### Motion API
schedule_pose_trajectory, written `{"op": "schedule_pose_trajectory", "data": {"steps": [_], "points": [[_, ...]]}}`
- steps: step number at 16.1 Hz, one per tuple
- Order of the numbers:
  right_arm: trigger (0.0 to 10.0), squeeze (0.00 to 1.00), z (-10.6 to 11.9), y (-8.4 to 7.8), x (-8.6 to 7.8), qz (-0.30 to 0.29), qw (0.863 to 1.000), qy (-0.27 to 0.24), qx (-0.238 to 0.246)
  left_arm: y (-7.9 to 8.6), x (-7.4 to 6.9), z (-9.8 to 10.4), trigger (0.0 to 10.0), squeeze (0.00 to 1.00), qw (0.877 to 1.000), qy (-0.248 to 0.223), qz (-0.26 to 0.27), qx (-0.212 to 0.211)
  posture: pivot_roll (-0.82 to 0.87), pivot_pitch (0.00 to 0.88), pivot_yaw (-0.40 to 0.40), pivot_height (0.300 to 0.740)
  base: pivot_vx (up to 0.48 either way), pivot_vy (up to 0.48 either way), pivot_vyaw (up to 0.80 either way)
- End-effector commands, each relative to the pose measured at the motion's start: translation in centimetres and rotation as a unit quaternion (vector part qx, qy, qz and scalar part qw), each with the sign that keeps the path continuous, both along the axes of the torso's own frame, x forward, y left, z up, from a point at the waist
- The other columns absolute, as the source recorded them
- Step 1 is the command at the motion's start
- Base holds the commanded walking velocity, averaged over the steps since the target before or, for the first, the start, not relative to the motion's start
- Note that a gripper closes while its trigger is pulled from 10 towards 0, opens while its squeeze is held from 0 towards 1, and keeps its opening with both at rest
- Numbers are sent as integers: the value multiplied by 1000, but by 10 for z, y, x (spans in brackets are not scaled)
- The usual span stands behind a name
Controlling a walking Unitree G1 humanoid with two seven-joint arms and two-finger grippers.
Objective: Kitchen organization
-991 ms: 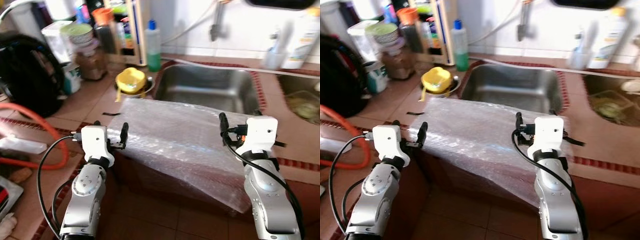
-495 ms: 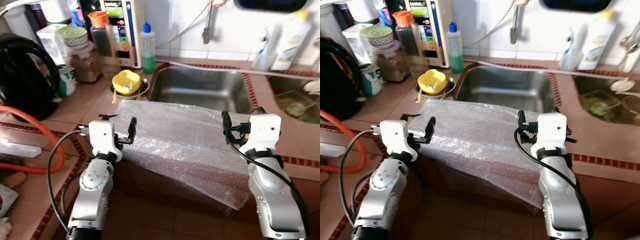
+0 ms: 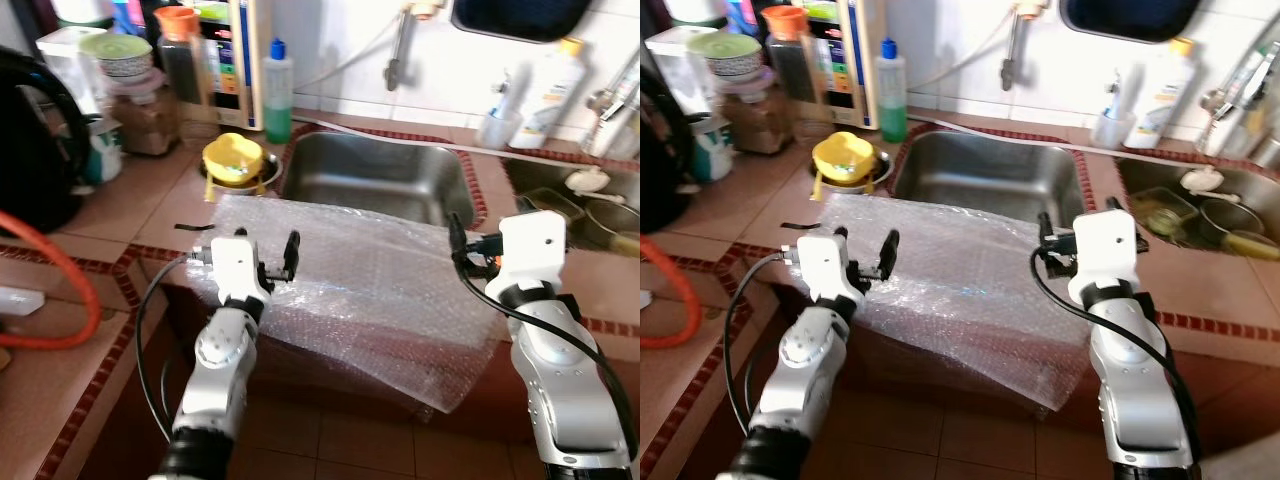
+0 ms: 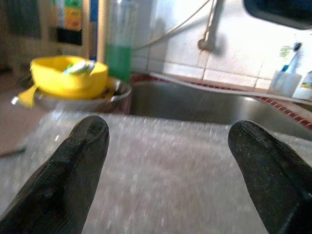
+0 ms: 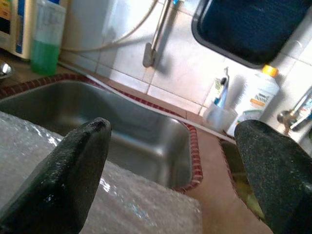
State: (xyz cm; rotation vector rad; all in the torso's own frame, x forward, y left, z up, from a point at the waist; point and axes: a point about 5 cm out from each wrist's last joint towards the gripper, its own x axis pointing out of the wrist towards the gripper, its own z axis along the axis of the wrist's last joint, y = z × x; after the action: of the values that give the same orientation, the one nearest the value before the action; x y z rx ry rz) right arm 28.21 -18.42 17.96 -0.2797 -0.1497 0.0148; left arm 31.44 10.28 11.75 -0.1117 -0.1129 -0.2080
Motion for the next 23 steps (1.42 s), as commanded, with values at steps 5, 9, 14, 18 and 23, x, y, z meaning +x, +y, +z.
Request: {"op": "schedule_pose_trajectory", "data": {"steps": [5,9,14,18,23], "points": [[10000,0,-13,16,1,20,1000,0,6,7,1,-1,10000,0,1000,-8,5,12,-155,0,29,740,0,0,0],[10000,0,-18,7,-6,-28,998,-10,47,25,-7,-1,10000,0,1000,-11,12,24,-98,0,51,740,0,0,0],[10000,0,-14,11,3,-21,998,-12,53,26,-10,0,10000,0,1000,-6,16,23,-81,0,50,740,0,0,-564],[10000,0,-14,10,1,-18,998,-18,50,25,-11,1,10000,0,1000,-7,16,23,-84,0,52,740,0,0,-600],[10000,0,-4,12,1,-7,999,-39,25,20,-8,10,10000,0,1000,-26,-5,14,-103,0,48,740,0,0,0]]}}
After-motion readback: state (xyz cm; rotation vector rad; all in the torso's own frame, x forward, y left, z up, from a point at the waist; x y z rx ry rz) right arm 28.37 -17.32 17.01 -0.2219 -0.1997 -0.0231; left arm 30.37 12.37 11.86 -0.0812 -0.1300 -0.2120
